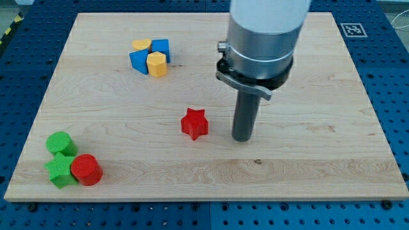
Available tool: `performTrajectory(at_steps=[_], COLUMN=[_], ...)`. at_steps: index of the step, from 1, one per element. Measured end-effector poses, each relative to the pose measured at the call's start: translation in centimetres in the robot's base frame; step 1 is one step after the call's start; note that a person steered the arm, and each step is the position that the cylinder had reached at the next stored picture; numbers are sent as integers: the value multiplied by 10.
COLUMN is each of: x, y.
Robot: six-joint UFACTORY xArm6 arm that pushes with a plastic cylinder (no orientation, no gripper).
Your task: Push the red star slightly down
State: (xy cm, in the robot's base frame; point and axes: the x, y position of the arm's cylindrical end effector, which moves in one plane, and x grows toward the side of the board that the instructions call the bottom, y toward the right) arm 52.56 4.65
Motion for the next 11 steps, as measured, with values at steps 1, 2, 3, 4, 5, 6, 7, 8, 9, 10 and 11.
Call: performTrajectory(at_steps=[1,2,3,4,5,6,7,8,9,10,11], x=[0,0,0,-3,-7,-9,-9,-9,-10,-14,-33], y=[-29,-49,-37,-22,-22,-26,-41,-72,-85,-70,-64])
